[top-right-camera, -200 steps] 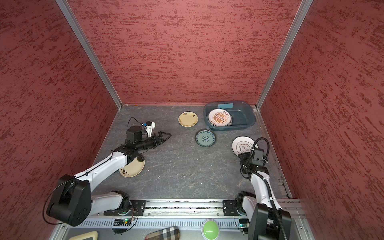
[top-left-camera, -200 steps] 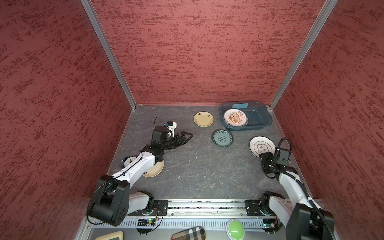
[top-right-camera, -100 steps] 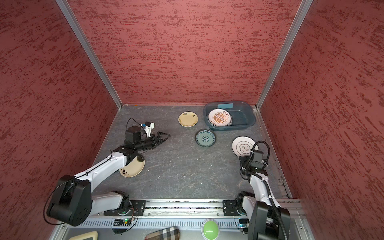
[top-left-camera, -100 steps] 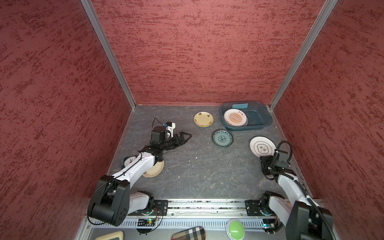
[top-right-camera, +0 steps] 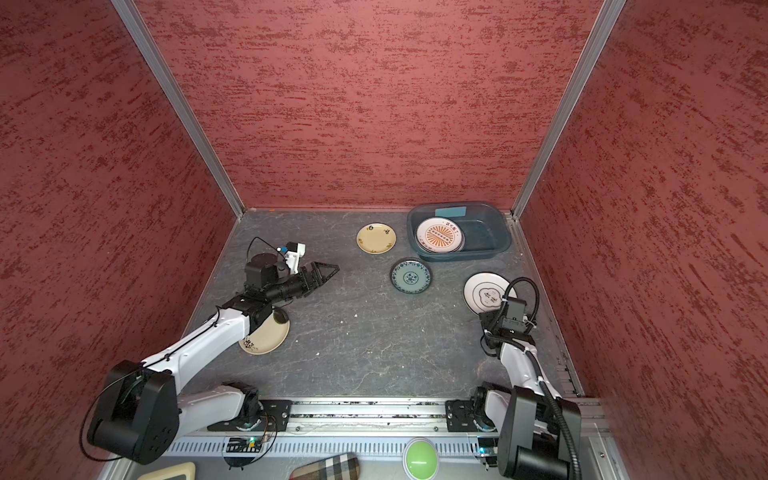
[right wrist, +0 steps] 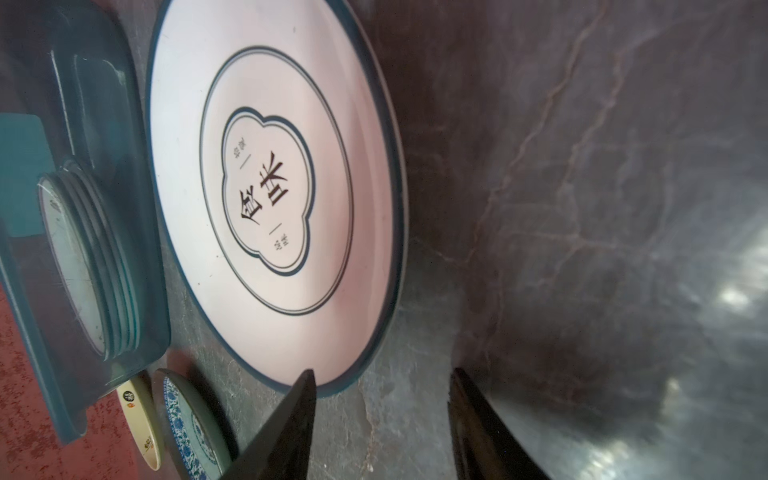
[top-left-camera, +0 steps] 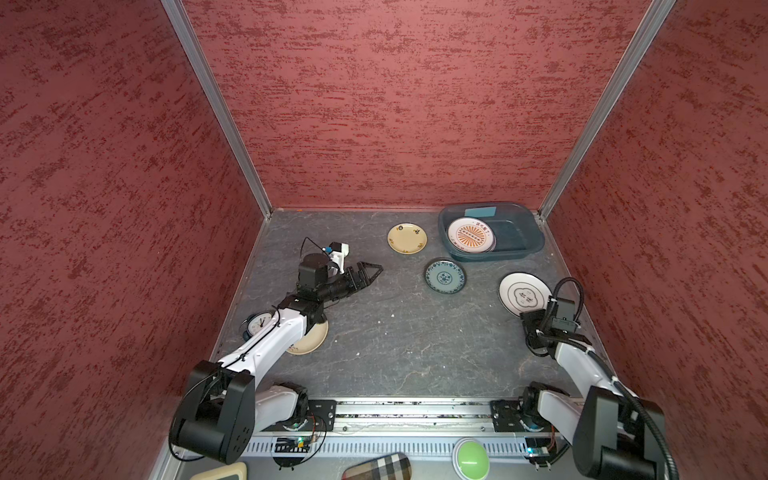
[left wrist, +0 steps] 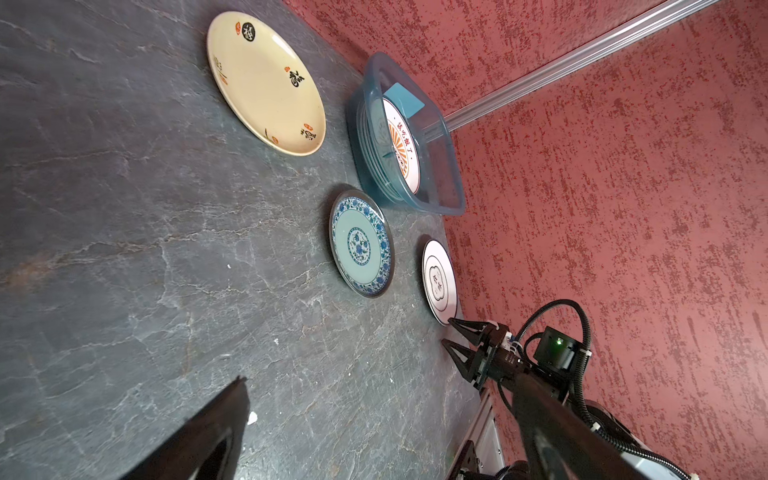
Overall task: Place the plates into the plastic bin on the countertop
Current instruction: 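Grasp the emblem plate rim with right gripper and tilt it up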
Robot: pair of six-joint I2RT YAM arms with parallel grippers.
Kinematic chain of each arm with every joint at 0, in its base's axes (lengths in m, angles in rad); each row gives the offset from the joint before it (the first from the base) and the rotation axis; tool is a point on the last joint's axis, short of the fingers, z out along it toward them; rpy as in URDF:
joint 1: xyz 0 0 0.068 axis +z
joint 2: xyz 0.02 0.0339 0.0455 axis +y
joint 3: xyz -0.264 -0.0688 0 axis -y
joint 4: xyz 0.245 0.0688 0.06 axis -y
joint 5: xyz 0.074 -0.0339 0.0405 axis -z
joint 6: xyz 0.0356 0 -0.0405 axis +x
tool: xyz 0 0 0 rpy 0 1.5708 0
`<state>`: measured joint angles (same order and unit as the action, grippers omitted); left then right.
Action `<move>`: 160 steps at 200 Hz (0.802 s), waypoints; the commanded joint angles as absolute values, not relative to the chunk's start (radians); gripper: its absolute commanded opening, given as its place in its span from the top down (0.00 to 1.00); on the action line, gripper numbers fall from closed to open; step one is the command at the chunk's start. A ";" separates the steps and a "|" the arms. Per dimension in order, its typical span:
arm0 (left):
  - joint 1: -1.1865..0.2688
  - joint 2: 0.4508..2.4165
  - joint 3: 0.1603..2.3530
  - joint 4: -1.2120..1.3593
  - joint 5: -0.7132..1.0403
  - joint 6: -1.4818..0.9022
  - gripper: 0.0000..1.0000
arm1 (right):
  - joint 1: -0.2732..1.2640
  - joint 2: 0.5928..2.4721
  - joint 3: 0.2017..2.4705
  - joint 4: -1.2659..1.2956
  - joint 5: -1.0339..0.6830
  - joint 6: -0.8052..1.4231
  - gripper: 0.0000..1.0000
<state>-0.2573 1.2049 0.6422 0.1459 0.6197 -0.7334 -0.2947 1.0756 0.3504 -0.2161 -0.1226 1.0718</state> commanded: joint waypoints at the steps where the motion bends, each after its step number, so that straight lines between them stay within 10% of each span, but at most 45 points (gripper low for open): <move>1: -0.278 1.238 0.685 0.236 0.697 -0.748 0.01 | -0.301 1.126 0.375 -0.161 -0.118 1.019 0.48; 58: -0.368 1.513 0.805 0.450 1.058 -0.842 0.01 | -0.304 1.260 0.390 -0.105 -0.151 0.970 0.49; 160: -0.445 1.528 0.867 0.271 0.983 -0.716 0.01 | -0.308 1.316 0.391 -0.035 -0.154 0.989 0.60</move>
<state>-0.4278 1.5372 0.8505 0.2844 0.9863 -0.7498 -0.3042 1.2793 0.4034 -0.0097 -0.1532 0.9791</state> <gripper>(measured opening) 0.994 0.406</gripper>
